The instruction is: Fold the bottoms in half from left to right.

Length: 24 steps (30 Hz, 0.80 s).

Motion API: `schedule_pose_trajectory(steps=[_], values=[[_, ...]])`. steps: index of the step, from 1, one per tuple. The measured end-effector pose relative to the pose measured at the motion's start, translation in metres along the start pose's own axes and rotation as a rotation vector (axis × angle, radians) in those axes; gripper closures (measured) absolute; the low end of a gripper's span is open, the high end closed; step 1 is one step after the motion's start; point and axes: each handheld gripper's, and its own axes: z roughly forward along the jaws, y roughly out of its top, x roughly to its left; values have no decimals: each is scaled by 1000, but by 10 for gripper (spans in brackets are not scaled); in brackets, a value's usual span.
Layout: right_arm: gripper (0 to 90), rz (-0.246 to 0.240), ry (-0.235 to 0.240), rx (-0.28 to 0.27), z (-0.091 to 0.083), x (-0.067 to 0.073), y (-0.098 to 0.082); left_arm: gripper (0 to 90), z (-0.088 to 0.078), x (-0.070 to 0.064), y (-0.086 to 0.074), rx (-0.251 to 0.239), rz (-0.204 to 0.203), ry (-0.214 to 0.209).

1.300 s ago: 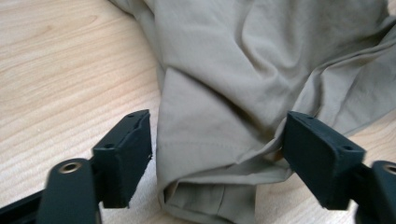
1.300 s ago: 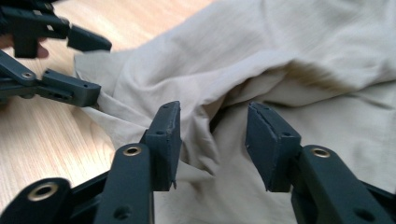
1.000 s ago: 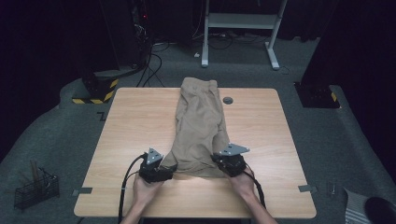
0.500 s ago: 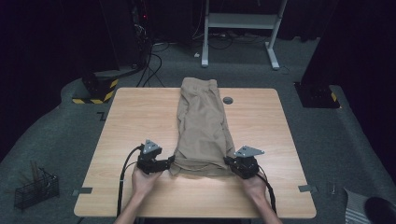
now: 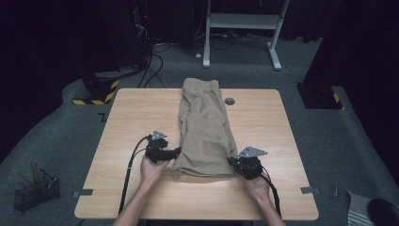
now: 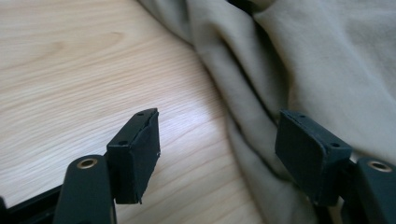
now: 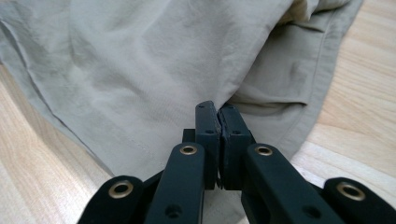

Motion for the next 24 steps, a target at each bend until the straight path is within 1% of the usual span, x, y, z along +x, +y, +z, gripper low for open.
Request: schedule_pose_trajectory(steps=[1, 2, 3, 5, 7, 8, 9, 10, 13, 15, 21, 23, 24], values=[[880, 7, 1, 1, 2, 0, 0, 329, 2, -1, 0, 2, 6, 9], [879, 9, 1, 2, 2, -1, -1, 366, 5, -3, -1, 8, 18, 16], [876, 11, 2, 4, 2, -1, -1, 435, 7, -4, -1, 16, 27, 10], [869, 17, 2, 8, 2, -3, -2, 553, 10, -8, -2, 23, 59, 1], [867, 18, 1, 9, 1, -4, -2, 693, 11, -12, -1, 37, 100, -14], [867, 18, 1, 9, 1, -4, -2, 748, 11, -16, 0, 41, 137, -2], [868, 17, 0, 7, 1, -4, -2, 816, 11, -18, 1, 47, 159, 7], [868, 18, -2, 7, 1, -4, -2, 853, 11, -19, 2, 54, 171, 9], [870, 12, -9, 8, 2, -4, -3, 887, 10, -16, 3, 64, 167, 4], [870, 5, -11, 7, 2, -4, -3, 891, 6, -11, 1, 62, 158, 17], [876, 7, -23, 12, -6, -9, -9, 891, -17, 11, -11, 48, 96, 16], [864, 11, -6, 25, -6, -9, -11, 874, -22, 15, -13, 33, 79, 11], [833, 7, -1, 36, -4, -8, -12, 828, -24, 16, -12, 16, 72, 8]])
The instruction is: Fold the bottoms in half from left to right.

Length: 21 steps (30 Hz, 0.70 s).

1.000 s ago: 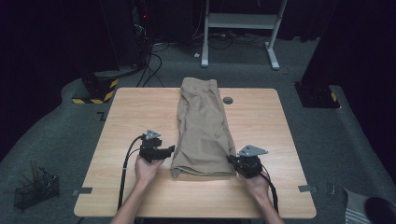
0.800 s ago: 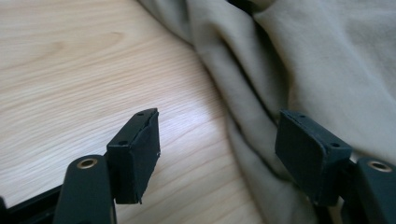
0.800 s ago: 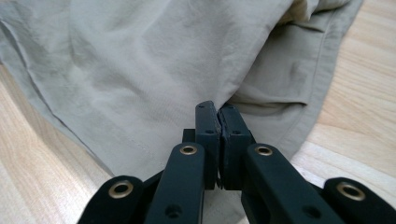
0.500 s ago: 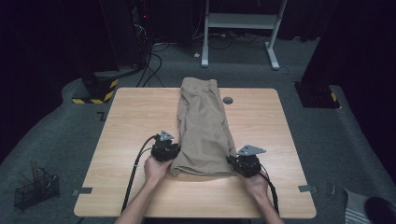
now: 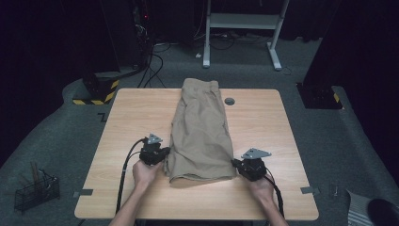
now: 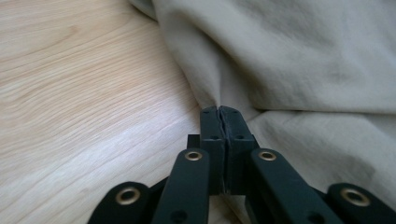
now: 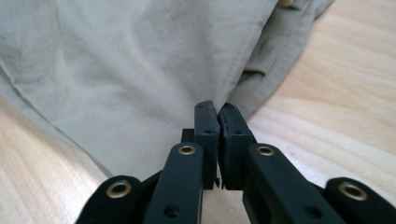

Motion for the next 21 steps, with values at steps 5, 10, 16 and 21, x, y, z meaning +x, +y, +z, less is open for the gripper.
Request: schedule_pose_trajectory(steps=[5, 10, 16, 21], values=[[665, 30, 4, -30, 2, 0, 7, 481, 3, -5, 13, -43, -19, -28], [768, 23, 11, -50, 4, 1, 18, 621, 19, -8, 21, -24, -14, -50], [884, 20, 3, -31, 6, 6, 13, 900, 17, -11, 11, 52, 55, -22], [885, -19, -21, 19, -4, 11, -3, 900, -6, -4, -8, 59, 40, -22]])
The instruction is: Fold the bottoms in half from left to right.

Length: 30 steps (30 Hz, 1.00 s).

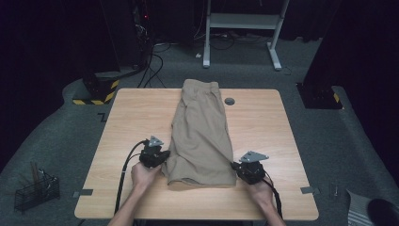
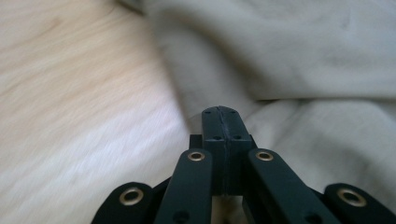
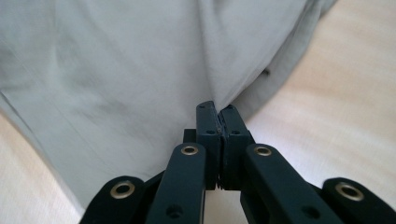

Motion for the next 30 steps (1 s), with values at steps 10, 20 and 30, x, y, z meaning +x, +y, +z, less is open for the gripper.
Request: schedule_pose_trajectory(steps=[10, 20, 30], values=[[632, 93, 21, -86, -5, -12, 11, 481, 7, -7, 16, -17, -23, -28], [812, 132, -12, 17, 36, -29, 34, 884, 9, -6, 7, 34, 29, 1], [870, 73, -34, 6, 19, -26, 24, 870, -15, 3, -12, -27, -30, -87]])
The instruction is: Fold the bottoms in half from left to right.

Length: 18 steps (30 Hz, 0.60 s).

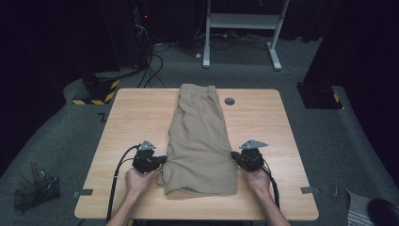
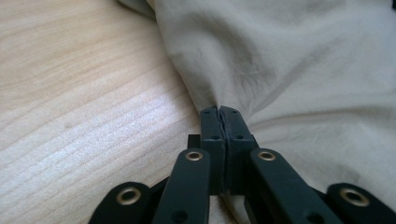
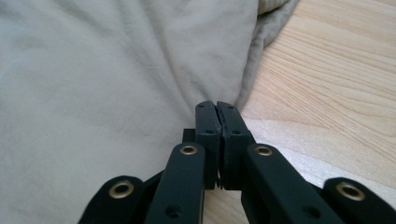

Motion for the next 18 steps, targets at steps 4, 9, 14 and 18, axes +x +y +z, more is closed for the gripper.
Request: schedule_pose_trajectory(steps=[4, 9, 14, 18], values=[[698, 25, 24, -6, 5, 2, 6, 553, 9, -4, 14, -14, 8, 18], [843, 12, 19, 13, 17, 4, 10, 879, 19, -8, 25, 4, 72, 45], [900, -4, -10, -45, 1, 1, 11, 899, -2, -1, 25, -27, 45, 43], [894, -31, 26, -5, 3, 5, 8, 895, -3, -5, 19, 17, 85, 65]])
